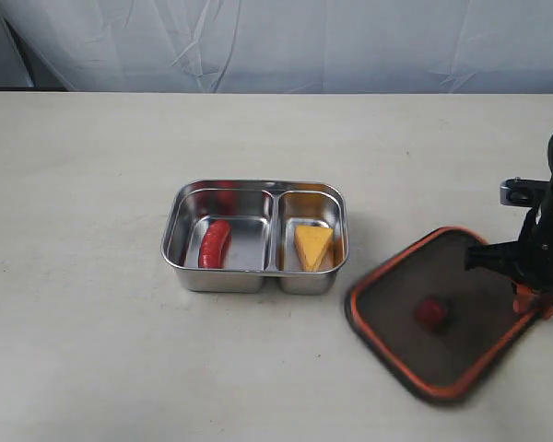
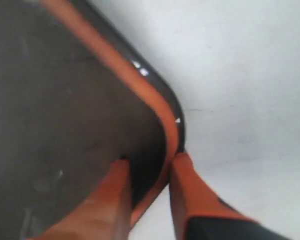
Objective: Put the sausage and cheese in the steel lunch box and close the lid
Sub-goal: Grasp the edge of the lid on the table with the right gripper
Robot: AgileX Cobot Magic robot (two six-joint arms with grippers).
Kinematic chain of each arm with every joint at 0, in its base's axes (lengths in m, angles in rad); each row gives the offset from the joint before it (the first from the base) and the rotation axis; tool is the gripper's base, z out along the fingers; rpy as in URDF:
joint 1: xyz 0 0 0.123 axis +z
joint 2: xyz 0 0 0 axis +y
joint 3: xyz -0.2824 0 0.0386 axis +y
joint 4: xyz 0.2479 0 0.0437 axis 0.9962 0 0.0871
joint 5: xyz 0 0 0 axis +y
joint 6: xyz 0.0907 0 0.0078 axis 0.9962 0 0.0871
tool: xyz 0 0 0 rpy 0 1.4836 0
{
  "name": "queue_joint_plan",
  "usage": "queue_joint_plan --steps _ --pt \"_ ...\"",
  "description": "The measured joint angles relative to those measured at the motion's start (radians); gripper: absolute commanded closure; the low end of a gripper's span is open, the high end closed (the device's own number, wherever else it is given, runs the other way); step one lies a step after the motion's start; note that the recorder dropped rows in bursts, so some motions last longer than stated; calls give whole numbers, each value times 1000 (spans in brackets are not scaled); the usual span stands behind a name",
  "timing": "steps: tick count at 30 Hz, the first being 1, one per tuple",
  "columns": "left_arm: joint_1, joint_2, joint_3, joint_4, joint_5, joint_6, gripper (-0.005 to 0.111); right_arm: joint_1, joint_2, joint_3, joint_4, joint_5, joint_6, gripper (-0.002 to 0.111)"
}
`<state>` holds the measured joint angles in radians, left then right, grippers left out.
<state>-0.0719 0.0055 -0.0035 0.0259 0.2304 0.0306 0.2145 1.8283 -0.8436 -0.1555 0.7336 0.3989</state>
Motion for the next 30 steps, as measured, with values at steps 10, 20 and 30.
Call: queue_joint_plan --steps 10,20,30 --pt "0 0 0 0 0 0 107 0 2 0 -18 -5 2 108" --pt "0 0 0 0 0 0 107 0 -36 2 -16 -35 2 109" --pt "0 0 0 0 0 0 107 0 -167 4 -16 -54 4 109"
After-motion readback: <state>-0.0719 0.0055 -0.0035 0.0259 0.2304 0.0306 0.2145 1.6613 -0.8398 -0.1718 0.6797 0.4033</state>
